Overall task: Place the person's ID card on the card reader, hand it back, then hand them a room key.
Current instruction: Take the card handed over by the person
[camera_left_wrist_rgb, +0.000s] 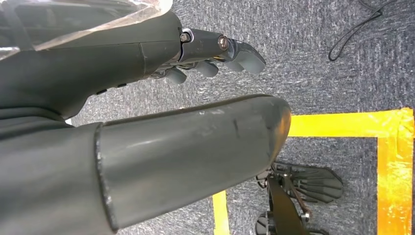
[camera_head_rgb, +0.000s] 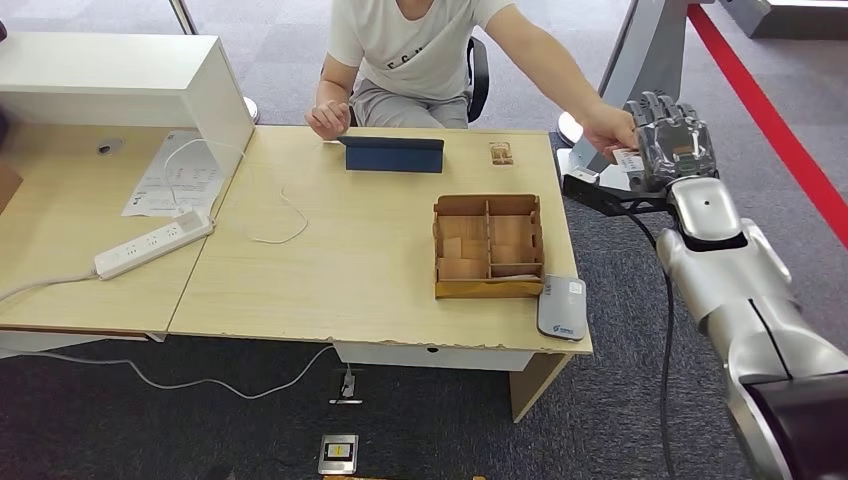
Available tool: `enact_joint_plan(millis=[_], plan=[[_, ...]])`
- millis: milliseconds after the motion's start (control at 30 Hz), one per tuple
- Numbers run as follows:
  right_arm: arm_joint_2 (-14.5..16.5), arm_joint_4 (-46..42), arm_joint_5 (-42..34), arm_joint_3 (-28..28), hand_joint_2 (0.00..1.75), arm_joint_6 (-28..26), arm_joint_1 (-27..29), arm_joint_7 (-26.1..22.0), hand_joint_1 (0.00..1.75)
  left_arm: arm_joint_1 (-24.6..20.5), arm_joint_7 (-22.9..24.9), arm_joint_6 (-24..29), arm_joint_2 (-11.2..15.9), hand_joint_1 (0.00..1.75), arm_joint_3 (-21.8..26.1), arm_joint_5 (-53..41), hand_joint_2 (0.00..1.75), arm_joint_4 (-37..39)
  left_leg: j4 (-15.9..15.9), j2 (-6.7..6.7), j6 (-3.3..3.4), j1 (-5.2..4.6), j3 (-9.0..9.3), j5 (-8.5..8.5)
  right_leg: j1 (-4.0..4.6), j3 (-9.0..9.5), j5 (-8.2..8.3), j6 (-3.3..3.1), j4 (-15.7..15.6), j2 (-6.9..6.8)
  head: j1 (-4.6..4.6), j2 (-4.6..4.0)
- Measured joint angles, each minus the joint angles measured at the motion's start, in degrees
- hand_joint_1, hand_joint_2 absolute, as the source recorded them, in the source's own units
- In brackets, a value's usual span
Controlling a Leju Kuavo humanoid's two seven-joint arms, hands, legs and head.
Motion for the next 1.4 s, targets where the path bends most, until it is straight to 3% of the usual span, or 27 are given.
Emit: enact_joint_plan(millis=[233, 300, 367, 433, 533, 667, 1400], plan=[[0.29, -0.01, 0.14, 0.21, 1.75, -0.01, -0.16, -0.01, 0.00, 0.00, -0.13, 0.00, -0.01, 0.00, -0.36, -0.54, 0.00, 0.00, 0.00, 0.00, 0.00, 0.00, 0.00, 0.00, 0.00, 0.01, 0.00, 0.00, 0.00, 0.00, 0.00, 0.00], [0.34, -0.01, 0.14, 0.26, 0.87, -0.03, -0.19, -0.02, 0.00, 0.01, -0.14, 0.00, -0.03, 0.00, -0.45, -0.65, 0.00, 0.00, 0.00, 0.00, 0.00, 0.00, 0.00, 0.00, 0.00, 0.00, 0.00, 0.00, 0.00, 0.00, 0.00, 0.00], [0.41, -0.01, 0.14, 0.29, 0.87, -0.03, -0.25, -0.01, 0.00, 0.01, -0.15, 0.00, -0.10, 0.00, -0.64, -0.76, 0.00, 0.00, 0.00, 0.00, 0.00, 0.00, 0.00, 0.00, 0.00, 0.00, 0.00, 0.00, 0.00, 0.00, -0.01, 0.00], [0.48, 0.00, 0.16, 0.32, 1.75, -0.02, -0.33, 0.05, 0.00, 0.01, -0.17, 0.00, -0.21, 0.00, -0.96, -0.83, 0.00, 0.00, 0.00, 0.00, 0.00, 0.00, 0.00, 0.00, 0.00, 0.00, 0.00, 0.00, 0.00, 0.00, -0.01, 0.00], [0.49, -0.01, 0.38, 0.36, 1.75, -0.02, -0.38, 0.28, 0.00, 0.02, -0.27, 0.00, -0.40, 0.00, -1.31, -0.87, 0.00, 0.00, 0.00, 0.00, 0.00, 0.00, 0.00, 0.00, 0.00, 0.00, 0.00, 0.00, 0.00, 0.00, 0.00, 0.00], [0.36, 0.01, 0.37, 0.41, 1.75, -0.02, -0.38, 0.44, 1.71, 0.02, -0.45, -0.01, -0.51, 0.00, -1.64, -1.01, 0.00, 0.00, 0.00, 0.00, 0.00, 0.00, 0.01, 0.00, 0.00, 0.00, 0.00, 0.00, 0.00, 0.00, -0.01, 0.00], [0.00, 0.01, -0.86, 0.41, 1.75, 0.62, -0.32, -0.24, 1.75, 0.03, -0.74, -0.24, -0.48, 0.00, -2.77, -1.10, 0.00, 0.02, 0.00, 0.00, 0.00, 0.00, 0.01, 0.00, 0.00, 0.00, 0.00, 0.00, 0.00, 0.00, -0.01, 0.00]])
